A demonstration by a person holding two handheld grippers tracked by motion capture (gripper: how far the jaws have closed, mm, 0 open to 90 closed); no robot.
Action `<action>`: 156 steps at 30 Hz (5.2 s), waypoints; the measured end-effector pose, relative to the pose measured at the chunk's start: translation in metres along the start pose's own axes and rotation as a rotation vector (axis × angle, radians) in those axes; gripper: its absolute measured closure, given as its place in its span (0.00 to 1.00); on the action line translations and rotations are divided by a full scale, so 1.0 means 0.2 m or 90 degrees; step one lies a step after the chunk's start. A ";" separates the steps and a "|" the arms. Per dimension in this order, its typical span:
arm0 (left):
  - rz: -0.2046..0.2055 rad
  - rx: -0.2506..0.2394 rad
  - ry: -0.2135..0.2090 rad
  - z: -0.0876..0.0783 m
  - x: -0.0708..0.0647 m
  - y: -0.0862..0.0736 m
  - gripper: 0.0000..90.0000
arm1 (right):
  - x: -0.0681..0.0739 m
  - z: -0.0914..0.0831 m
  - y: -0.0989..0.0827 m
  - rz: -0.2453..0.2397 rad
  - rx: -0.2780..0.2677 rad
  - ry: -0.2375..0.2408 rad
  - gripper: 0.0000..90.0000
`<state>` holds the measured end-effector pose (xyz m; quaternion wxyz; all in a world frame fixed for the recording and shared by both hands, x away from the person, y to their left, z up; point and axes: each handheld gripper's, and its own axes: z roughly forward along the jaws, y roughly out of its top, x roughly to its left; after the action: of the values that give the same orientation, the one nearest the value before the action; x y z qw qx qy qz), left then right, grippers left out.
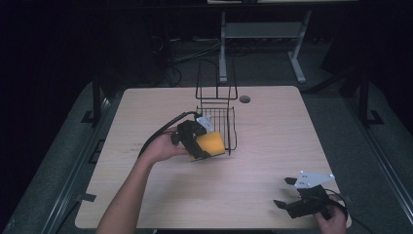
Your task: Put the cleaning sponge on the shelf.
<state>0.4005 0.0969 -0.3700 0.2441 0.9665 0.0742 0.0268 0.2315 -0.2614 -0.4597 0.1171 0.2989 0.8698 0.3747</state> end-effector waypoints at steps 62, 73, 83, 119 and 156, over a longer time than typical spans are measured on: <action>-0.018 0.028 -0.038 0.28 0.39 0.13 0.24 | -0.01 0.01 0.00 -0.008 -0.004 0.011 0.15; -0.015 0.019 -0.027 0.31 0.39 0.13 0.23 | -0.01 0.01 0.00 -0.008 -0.002 0.012 0.15; -0.012 0.018 -0.019 0.27 0.39 0.14 0.21 | -0.01 0.01 0.00 -0.009 -0.001 0.012 0.15; 0.009 -0.051 0.024 0.14 0.30 0.13 0.22 | 0.00 0.01 0.01 -0.013 0.003 0.016 0.15; 0.056 -0.039 0.035 0.00 -0.10 -0.03 0.21 | 0.02 0.01 0.02 -0.018 -0.003 0.013 0.15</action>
<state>0.3802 0.0986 -0.3733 0.2701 0.9598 0.0375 0.0663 0.2306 -0.2562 -0.4584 0.1142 0.2824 0.8743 0.3780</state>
